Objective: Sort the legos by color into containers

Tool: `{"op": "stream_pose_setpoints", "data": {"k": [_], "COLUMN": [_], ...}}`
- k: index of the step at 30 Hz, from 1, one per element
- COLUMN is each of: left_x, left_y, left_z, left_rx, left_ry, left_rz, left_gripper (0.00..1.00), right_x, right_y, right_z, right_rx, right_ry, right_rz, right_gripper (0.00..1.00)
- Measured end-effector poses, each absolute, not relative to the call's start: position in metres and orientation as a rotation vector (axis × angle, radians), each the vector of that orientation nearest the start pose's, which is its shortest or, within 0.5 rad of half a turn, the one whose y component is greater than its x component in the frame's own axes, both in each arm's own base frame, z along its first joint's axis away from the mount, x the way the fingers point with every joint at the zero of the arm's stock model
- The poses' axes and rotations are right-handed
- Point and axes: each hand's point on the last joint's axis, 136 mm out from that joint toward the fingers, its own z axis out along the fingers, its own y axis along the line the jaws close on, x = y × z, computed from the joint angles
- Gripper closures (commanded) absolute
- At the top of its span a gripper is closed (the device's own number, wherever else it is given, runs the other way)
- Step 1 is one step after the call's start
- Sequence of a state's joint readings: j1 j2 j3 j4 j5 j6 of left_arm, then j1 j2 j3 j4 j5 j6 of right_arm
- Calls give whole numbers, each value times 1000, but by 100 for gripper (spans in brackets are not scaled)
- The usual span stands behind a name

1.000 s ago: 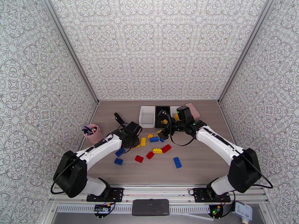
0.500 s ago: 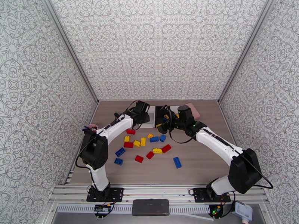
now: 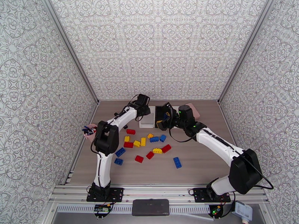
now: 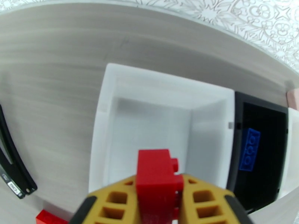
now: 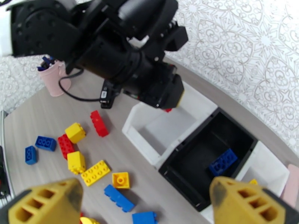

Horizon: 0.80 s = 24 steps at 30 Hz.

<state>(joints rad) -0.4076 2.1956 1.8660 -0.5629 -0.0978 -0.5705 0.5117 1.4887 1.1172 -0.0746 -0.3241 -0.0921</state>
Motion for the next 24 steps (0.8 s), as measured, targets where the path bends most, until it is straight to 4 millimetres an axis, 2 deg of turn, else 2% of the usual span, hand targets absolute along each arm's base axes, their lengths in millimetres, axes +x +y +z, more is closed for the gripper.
{"op": "stream_pose_setpoints", "data": {"k": [3,8,12,17,21,24], "left_x": [540,541,532,505,474,449], "left_y": [-219,-223,-221,-217,-213,-208], "left_z": [110,118,127,163,201,220], "left_rx": [-232,-210,-193,-167,-122,-81], "left_ry": [2483,2475,2470,2415,2328,2268], "left_rz": [-317,-342,-342,-369,-410,-436], "left_gripper": [64,42,32,18,7,1], "right_x": [376,377,379,379,380,379], "right_y": [272,269,264,259,256,253], "right_z": [239,239,243,245,240,234], "right_rx": [-797,-781,-757,-739,-735,-743], "right_ry": [1886,1890,1879,1873,1887,1904], "right_rz": [587,568,537,511,490,465], "right_gripper": [6,6,6,6,6,6]}}
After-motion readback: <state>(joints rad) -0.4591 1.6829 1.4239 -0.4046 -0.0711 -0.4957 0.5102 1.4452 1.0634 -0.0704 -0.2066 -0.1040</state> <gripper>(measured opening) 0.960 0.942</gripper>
